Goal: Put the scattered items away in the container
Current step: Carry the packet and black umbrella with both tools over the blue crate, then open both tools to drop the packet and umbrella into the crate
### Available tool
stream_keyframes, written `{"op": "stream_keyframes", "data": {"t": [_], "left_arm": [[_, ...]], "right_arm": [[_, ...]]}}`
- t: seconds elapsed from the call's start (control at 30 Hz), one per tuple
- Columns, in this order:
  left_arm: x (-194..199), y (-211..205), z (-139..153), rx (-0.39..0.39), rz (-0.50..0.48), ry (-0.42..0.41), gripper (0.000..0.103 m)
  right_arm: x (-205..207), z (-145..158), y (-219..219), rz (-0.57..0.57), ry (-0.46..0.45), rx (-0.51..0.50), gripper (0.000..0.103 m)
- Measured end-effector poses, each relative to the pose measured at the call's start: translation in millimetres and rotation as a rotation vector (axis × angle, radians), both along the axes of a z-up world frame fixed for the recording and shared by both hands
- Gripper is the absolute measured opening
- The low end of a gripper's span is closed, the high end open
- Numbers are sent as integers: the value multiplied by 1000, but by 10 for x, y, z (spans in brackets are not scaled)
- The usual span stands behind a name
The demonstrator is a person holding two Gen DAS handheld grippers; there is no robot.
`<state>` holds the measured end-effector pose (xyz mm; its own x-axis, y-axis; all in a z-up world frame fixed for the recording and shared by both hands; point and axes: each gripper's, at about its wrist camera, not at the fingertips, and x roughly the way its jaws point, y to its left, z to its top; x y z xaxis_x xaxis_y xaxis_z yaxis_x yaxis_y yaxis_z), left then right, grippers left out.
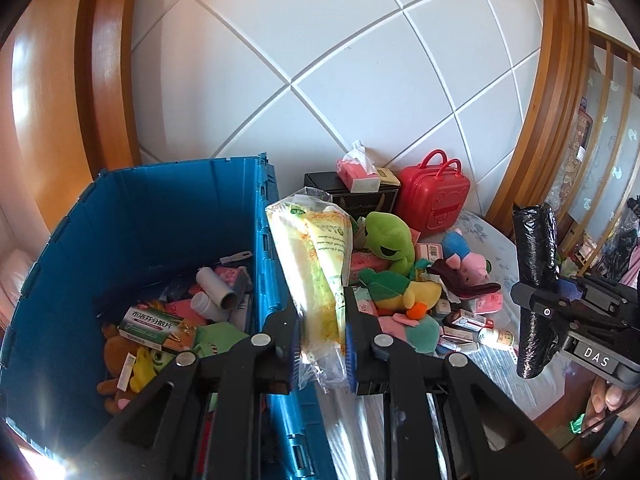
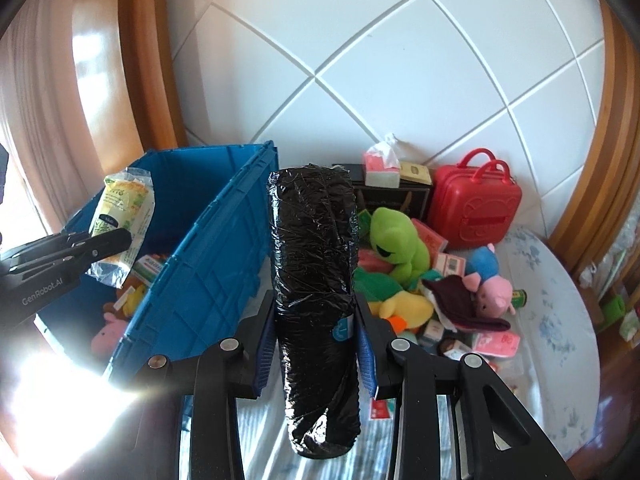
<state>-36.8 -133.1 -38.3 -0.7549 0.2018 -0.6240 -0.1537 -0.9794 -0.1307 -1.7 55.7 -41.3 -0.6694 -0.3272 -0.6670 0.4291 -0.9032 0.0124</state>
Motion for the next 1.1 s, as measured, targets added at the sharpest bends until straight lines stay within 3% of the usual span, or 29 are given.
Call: {"op": "stream_keyframes", "data": {"t": [0.57,1.1], "left_arm": [[63,-1046,43,11,118,20,17],[167,-1872,-141,13,281,2,17]], "right_arm": [[144,153,-1232,170,34,14,34],[374,80,-2191,356,-17,19,34]]}}
